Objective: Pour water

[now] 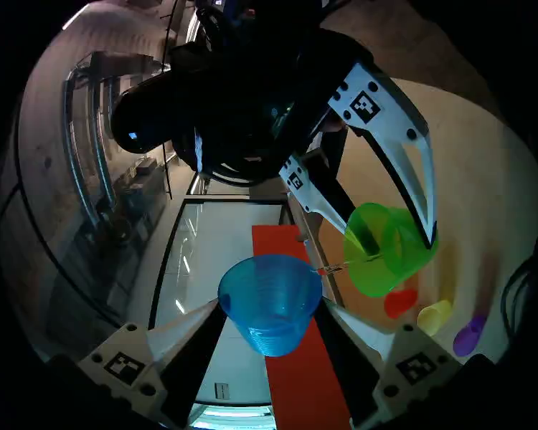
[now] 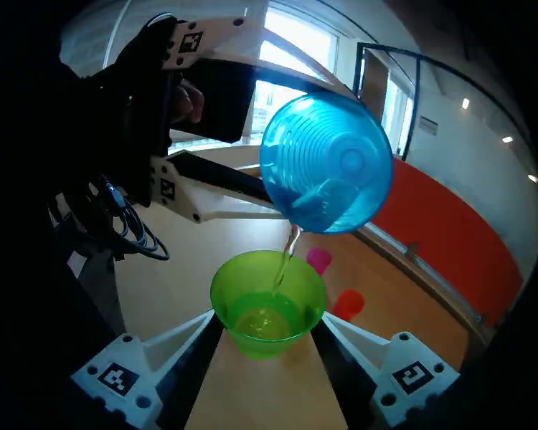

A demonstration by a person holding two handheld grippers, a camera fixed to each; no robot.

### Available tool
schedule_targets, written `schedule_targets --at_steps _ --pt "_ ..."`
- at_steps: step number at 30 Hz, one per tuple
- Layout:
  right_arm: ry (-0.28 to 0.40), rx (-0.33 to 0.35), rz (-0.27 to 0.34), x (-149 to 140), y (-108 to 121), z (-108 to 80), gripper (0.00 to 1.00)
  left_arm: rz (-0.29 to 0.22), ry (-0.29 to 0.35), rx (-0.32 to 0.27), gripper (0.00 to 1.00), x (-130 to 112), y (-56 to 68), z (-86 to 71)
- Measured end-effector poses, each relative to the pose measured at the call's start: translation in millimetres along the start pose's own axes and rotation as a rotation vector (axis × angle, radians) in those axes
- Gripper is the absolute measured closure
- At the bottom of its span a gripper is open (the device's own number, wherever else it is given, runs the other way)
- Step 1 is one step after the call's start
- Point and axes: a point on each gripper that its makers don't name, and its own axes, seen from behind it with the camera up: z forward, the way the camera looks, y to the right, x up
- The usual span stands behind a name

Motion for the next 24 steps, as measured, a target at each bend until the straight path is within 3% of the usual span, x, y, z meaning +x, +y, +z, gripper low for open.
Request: schedule_targets --at_steps 6,17,24 --pt "0.003 -0.004 0.002 0.5 2.1 -0.4 0.15 0.006 -0.002 0.010 0.15 1.1 -3.3 -0.8" --pt "0.005 -0.007 -0.001 1.3 3.5 -1.4 0.15 0.062 0.002 0.021 0.15 7.3 -2.8 -1.2" --pt "0.007 -0.007 0.000 2.3 3.6 -1.9 0.15 0.066 0.001 0.025 0.15 9.0 -1.6 -1.4"
